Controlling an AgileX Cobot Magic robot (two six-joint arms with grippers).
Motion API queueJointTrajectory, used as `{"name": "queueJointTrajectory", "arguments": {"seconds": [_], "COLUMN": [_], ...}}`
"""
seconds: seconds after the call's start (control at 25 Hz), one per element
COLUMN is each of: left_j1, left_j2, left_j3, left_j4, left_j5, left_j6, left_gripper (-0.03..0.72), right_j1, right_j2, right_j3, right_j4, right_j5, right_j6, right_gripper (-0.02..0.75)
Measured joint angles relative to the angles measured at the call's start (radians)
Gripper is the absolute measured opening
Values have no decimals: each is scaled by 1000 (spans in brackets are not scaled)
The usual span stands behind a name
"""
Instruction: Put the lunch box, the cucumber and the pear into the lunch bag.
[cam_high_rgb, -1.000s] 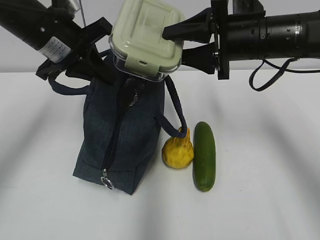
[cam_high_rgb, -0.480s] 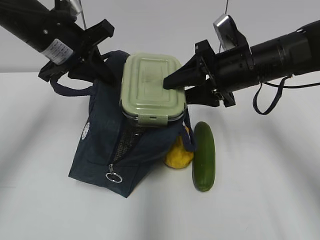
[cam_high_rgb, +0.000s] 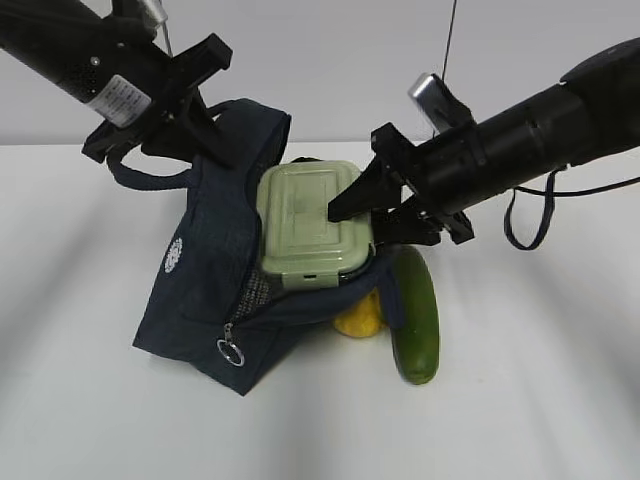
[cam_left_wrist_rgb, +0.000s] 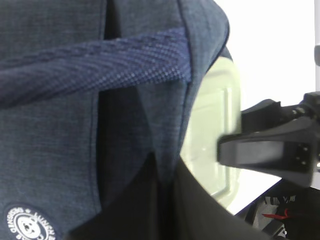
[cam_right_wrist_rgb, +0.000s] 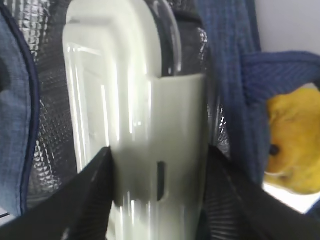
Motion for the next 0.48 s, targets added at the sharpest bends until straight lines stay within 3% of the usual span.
{"name": "queueJointTrajectory", "arguments": {"seconds": [0.48], "left_j1": [0], "left_j2": [0], "left_j3": [0], "left_j4": [-17], "left_j5": [-7], "left_j6": [33], "left_gripper": [3], "right_j1": [126], "right_j2": [168], "right_j3": [-270], "right_j4": [-13], "right_j5": [-7], "right_j6": [170], "right_gripper": [372]}}
